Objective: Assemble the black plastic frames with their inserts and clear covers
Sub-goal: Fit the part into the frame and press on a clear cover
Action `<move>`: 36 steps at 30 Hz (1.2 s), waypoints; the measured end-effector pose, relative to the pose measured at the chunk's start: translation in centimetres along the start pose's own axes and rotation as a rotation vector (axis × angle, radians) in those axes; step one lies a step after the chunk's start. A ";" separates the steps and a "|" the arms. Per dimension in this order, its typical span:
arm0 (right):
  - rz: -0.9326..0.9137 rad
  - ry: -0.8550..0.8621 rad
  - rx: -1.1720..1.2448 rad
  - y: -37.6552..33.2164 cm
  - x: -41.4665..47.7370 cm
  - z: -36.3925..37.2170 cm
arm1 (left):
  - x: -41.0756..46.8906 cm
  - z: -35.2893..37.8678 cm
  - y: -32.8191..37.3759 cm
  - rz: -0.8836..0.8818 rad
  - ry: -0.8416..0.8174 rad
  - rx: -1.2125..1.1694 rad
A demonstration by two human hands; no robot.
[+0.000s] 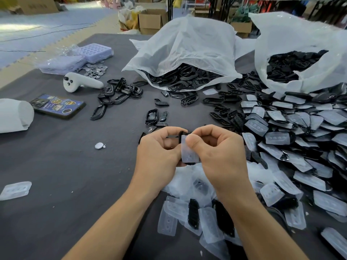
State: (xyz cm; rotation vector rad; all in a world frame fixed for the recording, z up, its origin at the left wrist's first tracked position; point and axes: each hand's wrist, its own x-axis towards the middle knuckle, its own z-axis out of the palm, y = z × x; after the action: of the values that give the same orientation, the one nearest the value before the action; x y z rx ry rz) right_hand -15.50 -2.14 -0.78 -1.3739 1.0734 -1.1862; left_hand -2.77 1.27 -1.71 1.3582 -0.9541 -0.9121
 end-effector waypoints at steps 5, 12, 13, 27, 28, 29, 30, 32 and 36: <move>-0.059 0.056 -0.144 0.7 0.0 0.2 | -0.2 0.1 -0.1 -0.005 -0.005 -0.037; -0.098 0.176 -0.248 0.9 0.2 -0.1 | -0.2 -0.2 0.1 -0.051 -0.155 -0.122; -0.101 0.196 -0.265 1.0 0.3 -0.1 | -0.1 -0.3 0.1 -0.068 -0.168 -0.154; -0.029 0.063 -0.268 1.2 0.8 -0.1 | -0.2 0.0 0.1 -0.099 -0.082 -0.180; -0.027 0.042 -0.244 1.2 0.9 -0.1 | -0.2 -0.1 0.2 -0.102 -0.068 -0.192; -0.020 0.011 -0.197 1.1 0.9 -0.3 | -0.1 -0.1 0.3 -0.109 -0.051 -0.214; -0.010 -0.021 -0.151 1.0 0.9 -0.5 | 0.0 -0.1 0.4 -0.120 -0.031 -0.238; -0.004 -0.074 -0.133 1.0 1.0 -0.8 | 0.2 -0.1 0.6 -0.144 0.012 -0.276; -0.019 -0.065 -0.230 1.2 0.8 -0.8 | 0.3 -0.2 0.7 -0.161 0.001 -0.285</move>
State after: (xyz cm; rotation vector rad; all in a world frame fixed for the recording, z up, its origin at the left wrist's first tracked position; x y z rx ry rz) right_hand -16.22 -3.14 -1.83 -1.5915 1.1810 -1.0489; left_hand -2.47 1.08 -0.99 1.2020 -0.6902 -1.1234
